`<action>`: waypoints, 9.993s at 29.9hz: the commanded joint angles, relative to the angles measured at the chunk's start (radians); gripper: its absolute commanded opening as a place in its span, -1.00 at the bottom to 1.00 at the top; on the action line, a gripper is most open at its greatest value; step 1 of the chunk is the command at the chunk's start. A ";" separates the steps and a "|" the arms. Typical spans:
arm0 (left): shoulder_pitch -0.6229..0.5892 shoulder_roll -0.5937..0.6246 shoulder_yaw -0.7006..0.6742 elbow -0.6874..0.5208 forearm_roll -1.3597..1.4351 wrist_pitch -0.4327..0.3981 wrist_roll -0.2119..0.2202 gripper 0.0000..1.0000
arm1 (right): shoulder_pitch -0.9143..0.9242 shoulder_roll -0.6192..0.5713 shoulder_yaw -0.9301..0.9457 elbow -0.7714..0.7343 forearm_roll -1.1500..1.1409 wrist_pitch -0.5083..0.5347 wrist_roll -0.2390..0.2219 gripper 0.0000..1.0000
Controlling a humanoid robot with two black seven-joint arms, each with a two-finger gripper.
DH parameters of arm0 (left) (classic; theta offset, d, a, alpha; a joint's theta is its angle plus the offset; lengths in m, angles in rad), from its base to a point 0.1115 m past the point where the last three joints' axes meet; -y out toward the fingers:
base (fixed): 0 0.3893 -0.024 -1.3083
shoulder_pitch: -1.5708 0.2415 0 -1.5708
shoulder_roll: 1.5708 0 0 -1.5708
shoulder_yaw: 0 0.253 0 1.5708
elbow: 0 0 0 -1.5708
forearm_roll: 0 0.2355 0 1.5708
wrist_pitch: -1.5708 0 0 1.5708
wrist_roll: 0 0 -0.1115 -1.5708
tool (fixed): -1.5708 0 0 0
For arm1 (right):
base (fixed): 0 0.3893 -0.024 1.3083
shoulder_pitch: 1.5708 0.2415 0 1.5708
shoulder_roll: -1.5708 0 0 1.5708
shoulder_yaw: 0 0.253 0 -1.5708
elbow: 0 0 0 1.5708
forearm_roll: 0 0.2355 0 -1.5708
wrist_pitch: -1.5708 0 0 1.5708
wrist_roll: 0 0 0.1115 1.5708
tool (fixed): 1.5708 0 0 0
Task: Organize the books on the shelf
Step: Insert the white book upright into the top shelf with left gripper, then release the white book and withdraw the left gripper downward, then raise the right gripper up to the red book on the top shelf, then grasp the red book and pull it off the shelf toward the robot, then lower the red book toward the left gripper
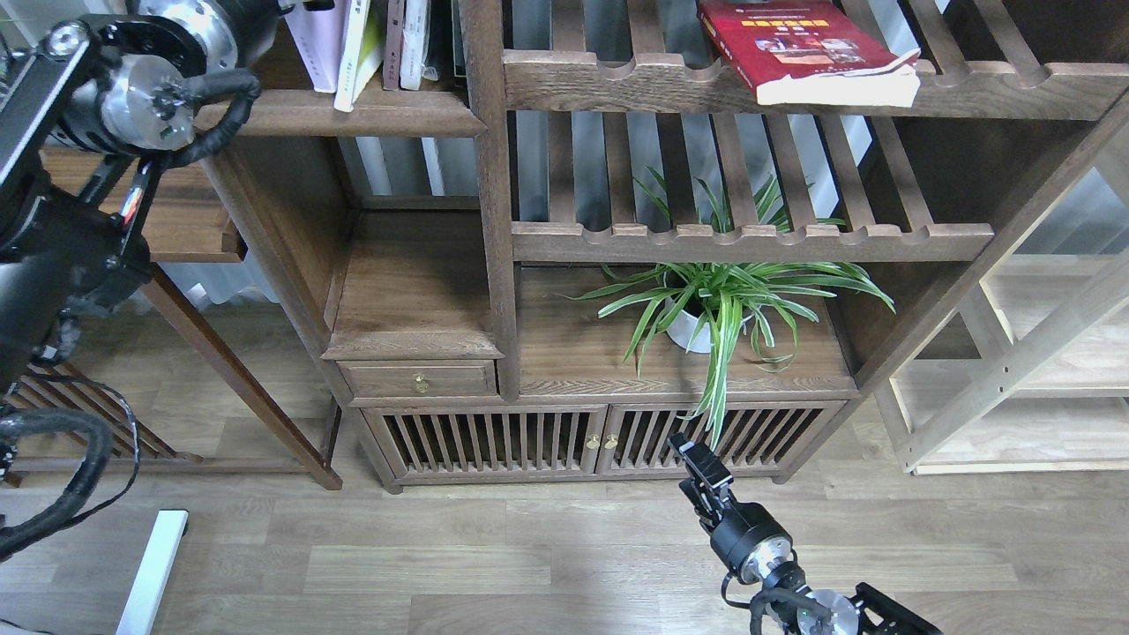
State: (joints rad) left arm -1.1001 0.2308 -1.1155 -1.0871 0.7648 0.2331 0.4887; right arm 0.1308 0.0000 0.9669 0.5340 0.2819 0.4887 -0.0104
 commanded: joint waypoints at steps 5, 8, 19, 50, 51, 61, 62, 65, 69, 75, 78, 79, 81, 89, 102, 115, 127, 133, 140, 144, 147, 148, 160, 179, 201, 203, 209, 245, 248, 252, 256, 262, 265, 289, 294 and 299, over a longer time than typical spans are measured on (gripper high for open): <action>0.000 0.007 0.036 0.015 0.001 0.003 0.000 0.16 | 0.000 0.000 0.000 0.000 0.002 0.000 0.000 0.98; 0.002 0.007 0.039 0.013 -0.001 0.003 0.000 0.23 | -0.002 0.000 0.000 0.000 0.002 0.000 0.000 0.98; -0.066 -0.037 0.036 -0.004 -0.002 -0.001 0.000 0.36 | -0.011 0.000 0.000 0.000 0.002 0.000 0.000 0.98; 0.101 0.120 -0.036 -0.336 -0.013 0.011 0.000 0.49 | -0.010 0.000 -0.010 -0.008 0.051 0.000 0.013 0.98; 0.123 0.122 -0.049 -0.355 -0.013 0.011 0.000 0.49 | -0.007 0.000 -0.010 -0.009 0.051 0.000 0.013 0.98; 0.440 0.111 -0.231 -0.620 -0.025 -0.008 0.000 0.81 | -0.013 0.000 -0.004 -0.009 0.056 0.000 0.015 0.98; 0.466 0.104 -0.251 -0.631 -0.033 -0.015 0.000 0.87 | -0.008 0.000 -0.004 -0.009 0.056 0.000 0.015 0.98; 0.534 0.096 -0.315 -0.646 -0.065 -0.079 0.000 0.98 | -0.007 0.000 -0.013 0.001 0.054 0.000 0.013 0.98; 0.617 0.084 -0.403 -0.637 -0.227 -0.294 0.000 0.98 | 0.009 0.000 -0.019 0.017 0.056 0.000 0.003 0.98; 0.735 0.084 -0.432 -0.553 -0.566 -0.654 0.000 0.98 | -0.003 -0.009 -0.016 0.182 0.062 0.000 0.007 0.98; 0.789 0.084 -0.435 -0.482 -0.650 -0.722 0.000 0.98 | 0.003 -0.032 -0.016 0.260 0.065 0.000 0.007 0.98; 0.810 0.084 -0.435 -0.461 -0.673 -0.722 0.000 0.98 | 0.004 -0.031 -0.008 0.279 0.065 0.000 0.007 0.98; 0.867 0.071 -0.429 -0.418 -0.741 -0.722 0.000 0.98 | 0.009 -0.032 -0.002 0.323 0.065 0.000 0.007 0.98; 1.048 -0.125 -0.394 -0.216 -0.874 -0.722 0.000 0.98 | 0.059 -0.044 0.055 0.409 0.063 0.000 0.006 0.98; 1.057 -0.151 -0.302 -0.025 -0.871 -0.722 0.000 0.98 | 0.128 -0.224 0.211 0.537 0.065 0.000 -0.003 0.98; 1.025 -0.142 -0.268 0.029 -0.866 -0.722 0.000 0.98 | 0.193 -0.291 0.211 0.601 0.063 0.000 -0.014 0.98; 1.013 -0.140 -0.265 0.078 -0.866 -0.722 0.000 0.98 | 0.193 -0.290 0.199 0.626 0.049 0.000 -0.063 0.98; 1.011 -0.140 -0.254 0.082 -0.866 -0.722 0.000 0.98 | 0.234 -0.317 0.210 0.623 0.049 0.000 -0.071 0.98; 1.011 -0.140 -0.254 0.084 -0.866 -0.722 0.000 0.98 | 0.262 -0.330 0.227 0.607 0.053 0.000 -0.069 0.98; 1.011 -0.140 -0.254 0.090 -0.866 -0.722 0.000 0.98 | 0.271 -0.331 0.230 0.606 0.053 0.000 -0.069 0.98; 1.010 -0.140 -0.253 0.096 -0.866 -0.722 0.000 0.98 | 0.280 -0.333 0.237 0.604 0.053 0.000 -0.069 0.98; 1.010 -0.140 -0.253 0.098 -0.865 -0.722 0.000 0.98 | 0.283 -0.334 0.243 0.604 0.053 0.000 -0.069 0.98; 0.987 -0.140 -0.251 0.138 -0.866 -0.722 0.000 0.98 | 0.345 -0.328 0.257 0.502 0.056 0.000 -0.068 0.98; 0.982 -0.139 -0.251 0.142 -0.866 -0.722 0.000 0.98 | 0.418 -0.336 0.277 0.440 0.059 0.000 -0.068 0.98; 0.984 -0.136 -0.247 0.142 -0.866 -0.722 0.000 0.98 | 0.418 -0.357 0.329 0.442 0.086 0.000 -0.065 -0.91; 0.984 -0.136 -0.247 0.142 -0.866 -0.722 0.000 0.98 | 0.414 -0.359 0.343 0.442 0.086 0.000 -0.065 -0.91; 0.984 -0.136 -0.244 0.156 -0.866 -0.722 0.000 0.98 | 0.411 -0.385 0.398 0.442 0.089 0.000 -0.066 -0.91; 0.934 -0.137 -0.217 0.200 -0.865 -0.722 0.000 0.98 | 0.182 -0.425 0.497 0.472 0.109 0.000 -0.068 0.26; 0.933 -0.137 -0.217 0.200 -0.865 -0.722 0.000 0.98 | 0.217 -0.419 0.478 0.471 0.094 0.000 -0.066 0.42; 0.934 -0.136 -0.217 0.199 -0.866 -0.722 0.000 0.98 | 0.243 -0.399 0.477 0.468 0.092 0.000 -0.066 0.06; 0.937 -0.125 -0.219 0.200 -0.868 -0.722 0.000 0.98 | 0.251 -0.384 0.481 0.463 0.094 0.000 -0.060 -0.63; 0.939 -0.122 -0.219 0.199 -0.868 -0.722 0.000 0.98 | 0.247 -0.376 0.487 0.463 0.091 0.000 -0.057 -0.91; 0.939 -0.122 -0.219 0.199 -0.868 -0.722 0.000 0.98 | 0.247 -0.380 0.489 0.463 0.089 0.000 -0.057 -0.91; 0.936 -0.120 -0.221 0.245 -0.872 -0.722 0.000 0.98 | -0.112 -0.387 0.555 0.469 0.100 0.000 -0.053 -0.94; 0.934 -0.122 -0.219 0.250 -0.872 -0.722 0.000 0.98 | -0.244 -0.327 0.553 0.463 0.100 0.000 -0.054 -0.94; 0.944 -0.120 -0.214 0.250 -0.872 -0.722 0.000 0.98 | -0.318 -0.319 0.530 0.463 0.096 0.000 -0.056 -0.94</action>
State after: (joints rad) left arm -0.1637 0.1097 -1.3337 -0.8364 -0.1074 -0.4887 0.4887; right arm -0.1515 -0.3244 1.5125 0.9975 0.3821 0.4885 -0.0645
